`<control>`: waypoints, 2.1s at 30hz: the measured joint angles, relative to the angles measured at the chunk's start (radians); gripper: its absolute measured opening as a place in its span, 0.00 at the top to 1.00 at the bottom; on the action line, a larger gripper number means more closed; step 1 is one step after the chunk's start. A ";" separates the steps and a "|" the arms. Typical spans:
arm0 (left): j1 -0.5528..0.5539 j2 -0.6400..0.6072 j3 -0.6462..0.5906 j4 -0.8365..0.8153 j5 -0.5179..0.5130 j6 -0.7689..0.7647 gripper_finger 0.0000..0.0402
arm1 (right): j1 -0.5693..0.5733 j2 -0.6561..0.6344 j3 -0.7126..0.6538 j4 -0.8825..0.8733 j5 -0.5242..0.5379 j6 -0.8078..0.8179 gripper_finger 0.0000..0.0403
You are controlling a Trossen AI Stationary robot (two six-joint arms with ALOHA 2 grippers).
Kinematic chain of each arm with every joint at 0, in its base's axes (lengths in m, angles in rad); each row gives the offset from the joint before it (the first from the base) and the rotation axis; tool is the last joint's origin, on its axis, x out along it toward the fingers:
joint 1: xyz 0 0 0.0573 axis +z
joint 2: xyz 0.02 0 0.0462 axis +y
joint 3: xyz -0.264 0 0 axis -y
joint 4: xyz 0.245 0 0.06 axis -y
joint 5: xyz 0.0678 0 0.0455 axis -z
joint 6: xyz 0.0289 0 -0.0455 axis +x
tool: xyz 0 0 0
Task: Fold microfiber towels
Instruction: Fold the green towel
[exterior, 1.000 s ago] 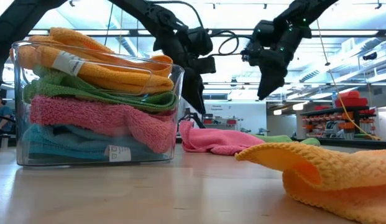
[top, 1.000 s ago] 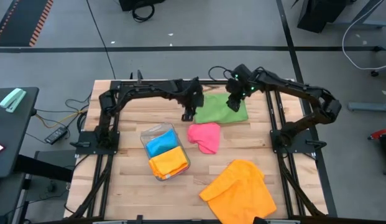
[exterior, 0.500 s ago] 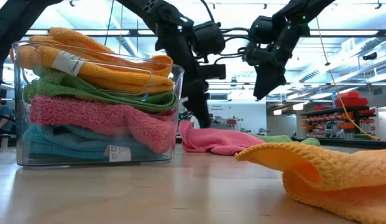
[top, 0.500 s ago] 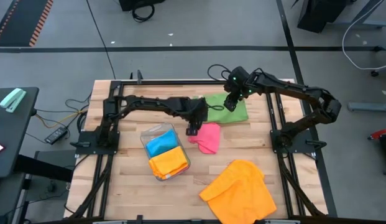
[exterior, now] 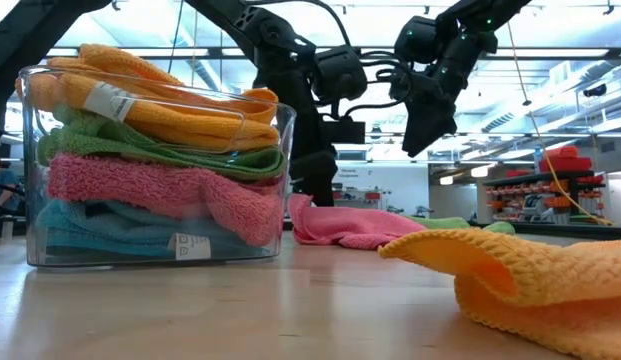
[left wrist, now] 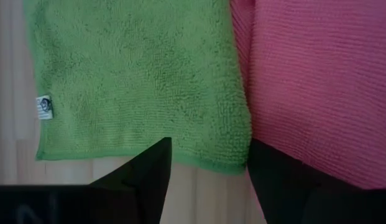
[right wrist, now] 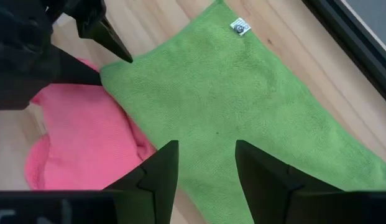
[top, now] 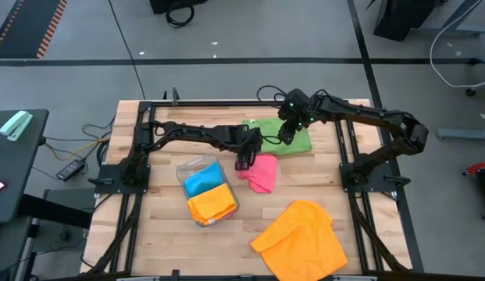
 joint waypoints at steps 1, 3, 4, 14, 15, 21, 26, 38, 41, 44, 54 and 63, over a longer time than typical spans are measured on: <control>0.000 0.000 0.000 -0.001 0.000 0.001 0.48 | 0.005 0.000 0.000 0.001 0.003 0.005 0.58; 0.000 0.000 0.000 -0.002 0.000 0.001 0.52 | 0.012 0.000 0.000 0.002 0.003 0.010 0.58; 0.000 0.000 0.000 -0.004 0.000 0.002 0.54 | 0.017 0.000 0.000 0.002 0.003 0.013 0.58; -0.005 -0.004 0.003 -0.011 0.031 -0.013 0.97 | 0.110 -0.135 -0.160 0.155 0.023 0.068 0.58; -0.004 -0.006 0.010 -0.023 0.039 -0.019 0.97 | 0.120 -0.167 -0.204 0.215 0.024 0.084 0.58; -0.004 -0.014 0.118 -0.140 0.106 -0.024 0.97 | 0.219 -0.278 -0.431 0.547 0.070 0.139 0.58; 0.000 -0.014 0.204 -0.200 0.135 0.000 0.96 | 0.328 -0.249 -0.492 0.647 0.156 0.080 0.58; 0.001 -0.014 0.250 -0.221 0.151 0.000 0.96 | 0.393 -0.051 -0.447 0.813 0.334 -0.095 0.58; 0.001 -0.014 0.250 -0.226 0.151 -0.007 0.94 | 0.393 -0.018 -0.447 0.843 0.343 -0.130 0.58; 0.001 -0.014 0.250 -0.225 0.151 -0.032 0.96 | 0.393 0.001 -0.447 0.869 0.344 -0.174 0.58; 0.017 -0.014 0.250 -0.220 0.151 -0.112 0.93 | 0.383 0.016 -0.446 0.913 0.365 -0.146 0.48; 0.017 -0.014 0.251 -0.219 0.151 -0.115 0.98 | 0.384 0.105 -0.446 0.912 0.386 -0.220 0.38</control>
